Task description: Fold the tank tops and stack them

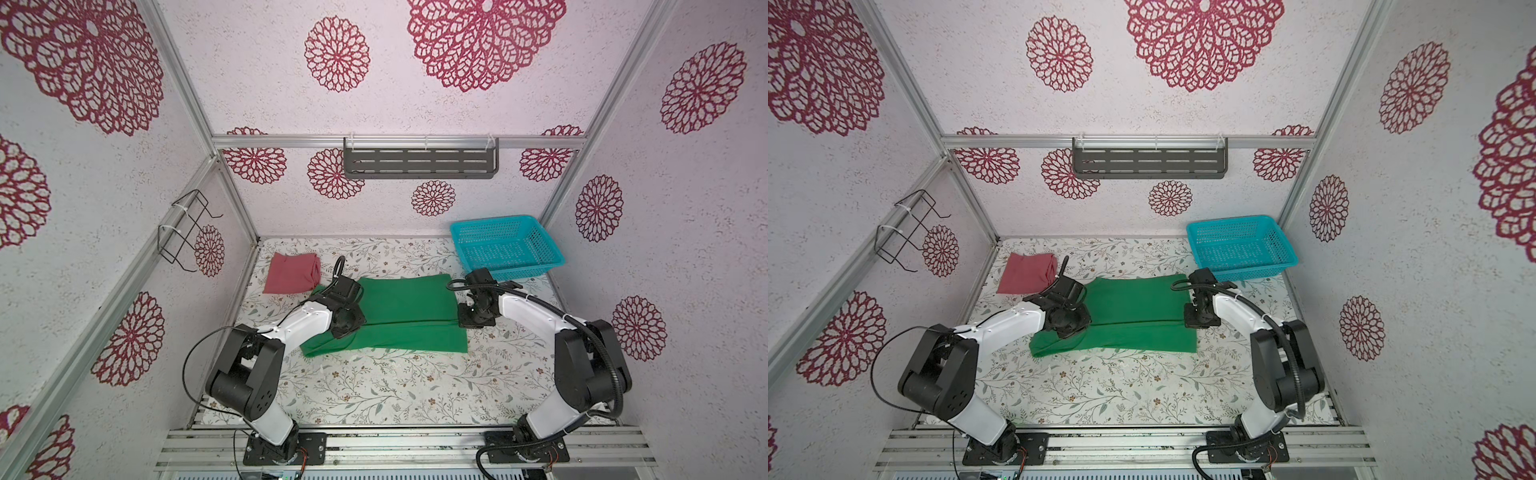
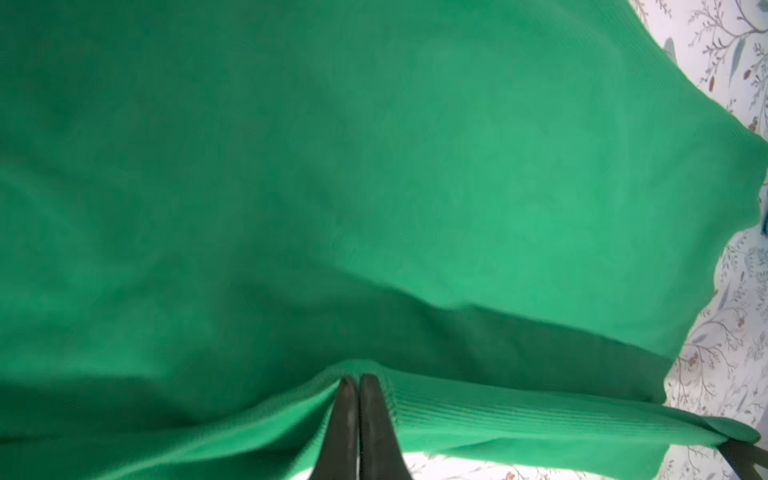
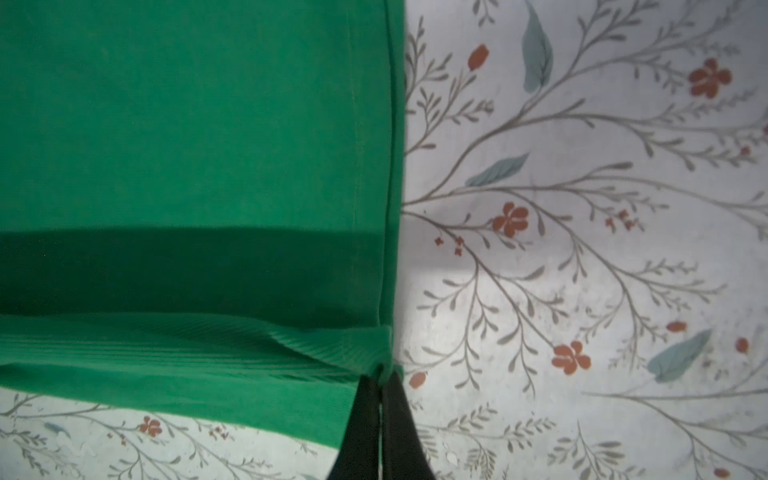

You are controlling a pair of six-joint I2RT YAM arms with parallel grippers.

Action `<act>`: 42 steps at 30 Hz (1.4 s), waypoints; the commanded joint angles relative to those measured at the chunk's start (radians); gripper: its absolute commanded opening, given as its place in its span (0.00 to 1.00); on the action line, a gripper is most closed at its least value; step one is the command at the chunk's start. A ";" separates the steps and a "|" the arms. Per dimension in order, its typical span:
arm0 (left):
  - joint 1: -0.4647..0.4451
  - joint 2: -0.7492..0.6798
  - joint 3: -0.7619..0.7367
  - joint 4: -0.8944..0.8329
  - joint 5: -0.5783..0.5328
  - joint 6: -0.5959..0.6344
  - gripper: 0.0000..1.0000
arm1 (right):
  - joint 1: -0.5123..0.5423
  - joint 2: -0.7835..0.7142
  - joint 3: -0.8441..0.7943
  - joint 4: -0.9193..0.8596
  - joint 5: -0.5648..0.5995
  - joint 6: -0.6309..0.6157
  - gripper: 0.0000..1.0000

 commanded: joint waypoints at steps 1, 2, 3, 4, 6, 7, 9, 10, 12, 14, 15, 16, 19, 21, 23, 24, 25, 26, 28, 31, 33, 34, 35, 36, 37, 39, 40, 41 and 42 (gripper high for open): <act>0.037 0.054 0.061 -0.043 0.020 0.098 0.00 | -0.020 0.047 0.061 -0.007 0.046 -0.051 0.00; 0.046 0.070 0.078 -0.053 0.024 0.113 0.00 | -0.022 0.066 0.076 -0.006 0.047 -0.058 0.00; 0.053 0.083 0.094 -0.063 0.024 0.127 0.00 | -0.024 0.084 0.088 -0.006 0.050 -0.064 0.00; 0.062 0.097 0.114 -0.073 0.024 0.142 0.00 | -0.028 0.103 0.102 -0.007 0.051 -0.068 0.00; 0.077 0.123 0.145 -0.084 0.024 0.169 0.00 | -0.031 0.135 0.125 0.000 0.050 -0.076 0.00; 0.086 0.138 0.164 -0.092 0.027 0.181 0.02 | -0.032 0.153 0.139 0.004 0.050 -0.080 0.00; 0.097 0.162 0.202 -0.113 0.033 0.213 0.13 | -0.035 0.176 0.164 0.006 0.053 -0.085 0.05; 0.104 0.173 0.224 -0.128 0.033 0.233 0.19 | -0.036 0.184 0.177 0.006 0.058 -0.089 0.08; 0.114 0.178 0.261 -0.168 0.025 0.273 0.31 | -0.036 0.188 0.203 0.000 0.073 -0.097 0.13; 0.124 0.160 0.294 -0.217 0.011 0.319 0.52 | -0.036 0.177 0.222 -0.012 0.088 -0.105 0.20; 0.128 0.150 0.306 -0.243 0.003 0.341 0.61 | -0.035 0.169 0.227 -0.018 0.090 -0.107 0.22; 0.129 0.134 0.320 -0.278 -0.014 0.365 0.66 | -0.036 0.155 0.231 -0.026 0.092 -0.106 0.25; 0.129 0.060 0.309 -0.374 -0.102 0.403 0.70 | -0.034 0.099 0.209 -0.036 0.073 -0.091 0.29; 0.129 -0.020 0.254 -0.416 -0.166 0.395 0.69 | -0.029 0.050 0.168 -0.030 0.053 -0.072 0.29; 0.129 -0.116 0.169 -0.444 -0.227 0.367 0.67 | -0.018 -0.001 0.114 -0.015 0.028 -0.047 0.30; 0.130 -0.167 0.116 -0.448 -0.262 0.348 0.66 | -0.012 -0.026 0.083 -0.005 0.012 -0.032 0.30; 0.131 -0.215 0.063 -0.447 -0.288 0.328 0.64 | -0.005 -0.048 0.050 0.007 -0.005 -0.015 0.30; 0.132 -0.252 0.023 -0.438 -0.301 0.310 0.62 | 0.000 -0.064 0.023 0.018 -0.015 0.000 0.30; 0.140 -0.303 -0.065 -0.408 -0.298 0.278 0.60 | 0.012 -0.093 -0.031 0.046 -0.040 0.031 0.30; 0.143 -0.301 -0.116 -0.395 -0.288 0.256 0.59 | 0.029 -0.112 -0.083 0.078 -0.070 0.069 0.30; 0.143 -0.279 -0.131 -0.401 -0.288 0.247 0.58 | 0.037 -0.120 -0.102 0.086 -0.072 0.082 0.31; 0.142 -0.271 -0.140 -0.400 -0.294 0.245 0.57 | 0.039 -0.125 -0.108 0.088 -0.070 0.085 0.31; 0.143 -0.265 -0.147 -0.397 -0.298 0.245 0.57 | 0.039 -0.129 -0.112 0.088 -0.069 0.088 0.31; 0.144 -0.260 -0.155 -0.389 -0.307 0.244 0.56 | 0.039 -0.131 -0.114 0.088 -0.066 0.088 0.31; 0.146 -0.252 -0.162 -0.379 -0.308 0.246 0.54 | 0.039 -0.132 -0.113 0.086 -0.065 0.088 0.31; 0.153 -0.235 -0.167 -0.355 -0.306 0.248 0.52 | 0.039 -0.131 -0.107 0.084 -0.062 0.085 0.31; 0.156 -0.224 -0.167 -0.341 -0.305 0.250 0.50 | 0.040 -0.130 -0.104 0.082 -0.062 0.085 0.31; 0.160 -0.213 -0.166 -0.331 -0.303 0.250 0.48 | 0.040 -0.129 -0.099 0.080 -0.061 0.083 0.31; 0.161 -0.199 -0.162 -0.324 -0.304 0.251 0.43 | 0.040 -0.128 -0.096 0.080 -0.060 0.082 0.31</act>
